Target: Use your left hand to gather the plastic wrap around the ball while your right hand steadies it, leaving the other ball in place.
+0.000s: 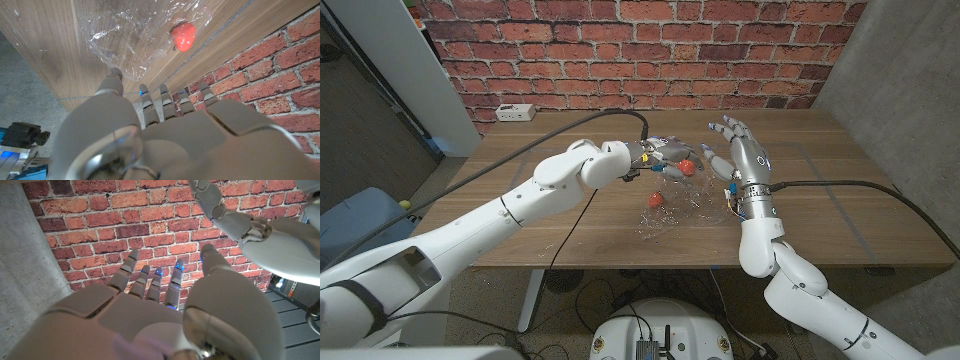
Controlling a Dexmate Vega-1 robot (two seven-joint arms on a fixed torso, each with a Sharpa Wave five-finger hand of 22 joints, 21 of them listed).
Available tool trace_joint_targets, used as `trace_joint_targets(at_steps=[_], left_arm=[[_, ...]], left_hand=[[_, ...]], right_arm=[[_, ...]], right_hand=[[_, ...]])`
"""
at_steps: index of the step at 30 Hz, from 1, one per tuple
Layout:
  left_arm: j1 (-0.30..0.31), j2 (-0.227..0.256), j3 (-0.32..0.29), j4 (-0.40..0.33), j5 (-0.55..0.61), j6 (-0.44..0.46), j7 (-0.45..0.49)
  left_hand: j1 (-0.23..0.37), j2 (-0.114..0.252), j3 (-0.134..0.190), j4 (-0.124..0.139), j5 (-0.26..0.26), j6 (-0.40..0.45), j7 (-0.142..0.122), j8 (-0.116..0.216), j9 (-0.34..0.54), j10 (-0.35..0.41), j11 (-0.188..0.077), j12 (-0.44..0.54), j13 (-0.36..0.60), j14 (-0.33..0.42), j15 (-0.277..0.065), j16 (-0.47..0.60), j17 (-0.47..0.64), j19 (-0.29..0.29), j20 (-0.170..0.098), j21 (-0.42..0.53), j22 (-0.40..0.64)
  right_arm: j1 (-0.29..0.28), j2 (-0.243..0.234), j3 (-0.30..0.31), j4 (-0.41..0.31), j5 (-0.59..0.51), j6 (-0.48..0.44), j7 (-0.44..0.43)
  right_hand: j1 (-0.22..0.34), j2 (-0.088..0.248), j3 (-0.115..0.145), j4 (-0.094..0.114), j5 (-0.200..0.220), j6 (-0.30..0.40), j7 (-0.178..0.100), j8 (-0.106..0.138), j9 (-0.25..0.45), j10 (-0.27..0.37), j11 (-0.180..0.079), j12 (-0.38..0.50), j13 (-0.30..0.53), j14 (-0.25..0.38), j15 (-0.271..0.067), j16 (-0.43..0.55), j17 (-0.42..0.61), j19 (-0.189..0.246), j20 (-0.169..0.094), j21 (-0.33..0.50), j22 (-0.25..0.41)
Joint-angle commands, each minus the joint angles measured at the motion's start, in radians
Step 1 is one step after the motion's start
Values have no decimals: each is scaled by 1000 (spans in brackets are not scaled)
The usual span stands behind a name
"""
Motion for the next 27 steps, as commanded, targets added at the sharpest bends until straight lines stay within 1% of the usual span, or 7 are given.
trace_joint_targets(at_steps=[1, 4, 6, 7, 10, 17, 27], left_arm=[[156, 127, -121, -107, 33, -22, 44], [185, 151, -140, -139, 55, -8, 30], [203, 164, -150, -164, 82, 11, 9], [212, 172, -153, -176, 102, 17, 6], [239, 191, -167, -207, 141, 32, -15], [302, 225, -202, -252, 202, 42, -25], [374, 250, -230, -291, 341, 50, -33]], left_hand=[[45, -12, 17, -3, -7, 11, -13, -6, 4, -16, -2, -8, -1, -15, -6, -12, 0, 14, 6, 1, -1], [87, -28, 30, -1, -9, 31, -36, -7, 4, -31, -11, -18, -4, -42, -8, -27, -1, 14, 6, -8, -2], [111, -37, 37, 2, -10, 29, -55, -16, 4, -40, -13, -25, -7, -62, -9, -33, -1, 8, 7, -18, -3], [122, -41, 40, 5, -11, 28, -58, -22, 4, -57, -13, -34, -8, -73, -7, -36, -2, 3, 7, -24, -3], [148, -44, 48, 8, -12, 24, -60, -34, 4, -85, -12, -48, -12, -114, -6, -44, -3, -9, 4, -38, -3], [199, -28, 71, 6, -7, 21, -61, -45, 4, -115, -13, -62, -16, -154, 0, -47, -4, -12, 5, -51, -3], [238, -22, 88, 4, -2, 15, -61, -53, 5, -132, -17, -70, -19, -178, 4, -47, -5, -13, 2, -61, -4]], right_arm=[[-4, 2, -88, -121, -119, -259, 208], [3, 6, -114, -141, -145, -306, 248], [8, 7, -132, -155, -161, -337, 279], [10, 8, -141, -160, -170, -350, 290], [16, 17, -171, -178, -199, -398, 327], [34, 33, -240, -206, -273, -499, 410], [33, 53, -285, -208, -303, -542, 452]], right_hand=[[37, 0, 7, -16, 6, 8, -22, 3, 4, -17, -12, -4, 2, -20, 3, -9, 0, -11, -1, -9, 1], [47, -9, 6, -15, 5, 19, -35, 7, 4, -29, -20, -7, 2, -35, 6, -15, -1, -21, -2, -14, 1], [46, -16, 2, -13, 5, 20, -38, 6, 5, -31, -22, -7, 2, -46, 10, -19, 0, -25, -3, -15, 1], [44, -21, -2, -9, 5, 29, -45, 9, 5, -38, -30, -8, 2, -54, 13, -22, 0, -33, -3, -18, 1], [42, -26, -9, -1, 8, 56, -61, 16, 6, -58, -39, -11, 3, -75, 17, -26, 2, -52, -2, -24, 1], [54, -31, -14, -2, 14, 93, -85, 24, 7, -89, -55, -15, 3, -105, 22, -31, 3, -74, 0, -28, 1], [67, -33, -15, -3, 19, 75, -85, 12, 7, -107, -52, -15, 2, -118, 29, -32, 3, -80, 1, -28, 0]])
